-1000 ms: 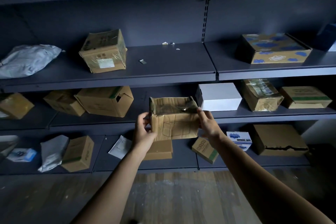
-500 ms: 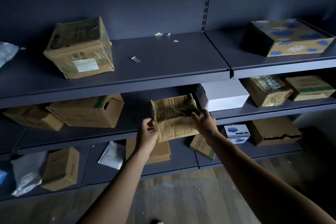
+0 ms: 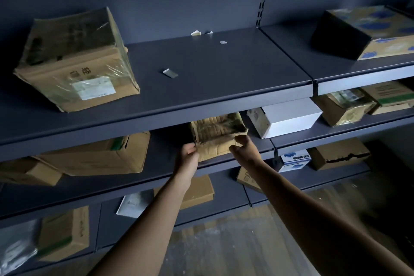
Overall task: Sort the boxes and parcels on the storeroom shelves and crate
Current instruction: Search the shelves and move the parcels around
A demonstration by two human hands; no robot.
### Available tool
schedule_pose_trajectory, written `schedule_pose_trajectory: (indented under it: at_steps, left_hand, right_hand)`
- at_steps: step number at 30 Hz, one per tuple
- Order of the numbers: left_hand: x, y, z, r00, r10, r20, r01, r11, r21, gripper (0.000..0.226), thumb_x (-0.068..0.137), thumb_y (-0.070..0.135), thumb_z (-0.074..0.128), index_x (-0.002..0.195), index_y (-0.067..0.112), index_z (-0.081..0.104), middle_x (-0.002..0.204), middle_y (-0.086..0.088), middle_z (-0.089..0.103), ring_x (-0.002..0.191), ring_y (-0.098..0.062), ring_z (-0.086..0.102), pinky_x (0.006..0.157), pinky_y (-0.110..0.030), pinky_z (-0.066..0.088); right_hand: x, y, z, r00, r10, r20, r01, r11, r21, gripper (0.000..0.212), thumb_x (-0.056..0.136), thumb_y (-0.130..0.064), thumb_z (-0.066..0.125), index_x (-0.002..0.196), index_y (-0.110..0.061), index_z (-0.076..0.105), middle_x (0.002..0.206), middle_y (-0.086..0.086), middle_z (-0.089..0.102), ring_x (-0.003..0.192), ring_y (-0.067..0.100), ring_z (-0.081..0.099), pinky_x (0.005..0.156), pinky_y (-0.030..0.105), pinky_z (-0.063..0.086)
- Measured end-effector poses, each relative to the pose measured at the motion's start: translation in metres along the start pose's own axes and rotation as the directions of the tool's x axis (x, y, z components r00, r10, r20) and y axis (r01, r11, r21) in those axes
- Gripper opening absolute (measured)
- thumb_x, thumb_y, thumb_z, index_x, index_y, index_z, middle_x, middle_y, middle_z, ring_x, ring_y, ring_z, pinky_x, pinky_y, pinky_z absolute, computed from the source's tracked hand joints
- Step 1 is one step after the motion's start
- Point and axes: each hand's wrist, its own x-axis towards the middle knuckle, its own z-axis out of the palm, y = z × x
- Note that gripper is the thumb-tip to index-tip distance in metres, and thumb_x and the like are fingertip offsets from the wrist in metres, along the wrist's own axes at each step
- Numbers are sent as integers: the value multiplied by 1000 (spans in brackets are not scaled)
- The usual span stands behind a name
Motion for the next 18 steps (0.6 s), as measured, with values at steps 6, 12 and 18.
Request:
schedule_pose_trajectory:
  at_steps: [6, 12, 18]
  left_hand:
    - [9, 26, -10, 997, 4, 81, -8, 999, 53, 57, 95, 4, 39, 149, 20, 31, 153, -2, 33, 136, -24, 36, 113, -46, 32]
    - [-20, 18, -32, 998, -30, 52, 29, 999, 21, 52, 96, 2, 41, 146, 15, 36, 142, -10, 41, 111, -21, 46, 95, -36, 47]
    - [-76, 26, -71, 1000, 15, -23, -15, 1000, -1, 51, 95, 1, 42, 143, 15, 38, 126, -6, 42, 119, -25, 47, 97, -39, 49]
  right_hand:
    - [3, -17, 17, 993, -52, 109, 67, 989, -133, 58, 93, -13, 55, 148, -16, 37, 128, 15, 58, 97, 28, 60, 78, 32, 47]
    - [-26, -38, 22, 990, -73, 119, 77, 996, -34, 56, 93, -14, 58, 146, -14, 40, 148, 7, 44, 122, 31, 54, 98, 45, 50]
    - [-70, -63, 38, 976, -80, 200, 58, 992, 114, 47, 95, -8, 55, 141, -12, 45, 138, 15, 53, 121, 35, 56, 90, 52, 53]
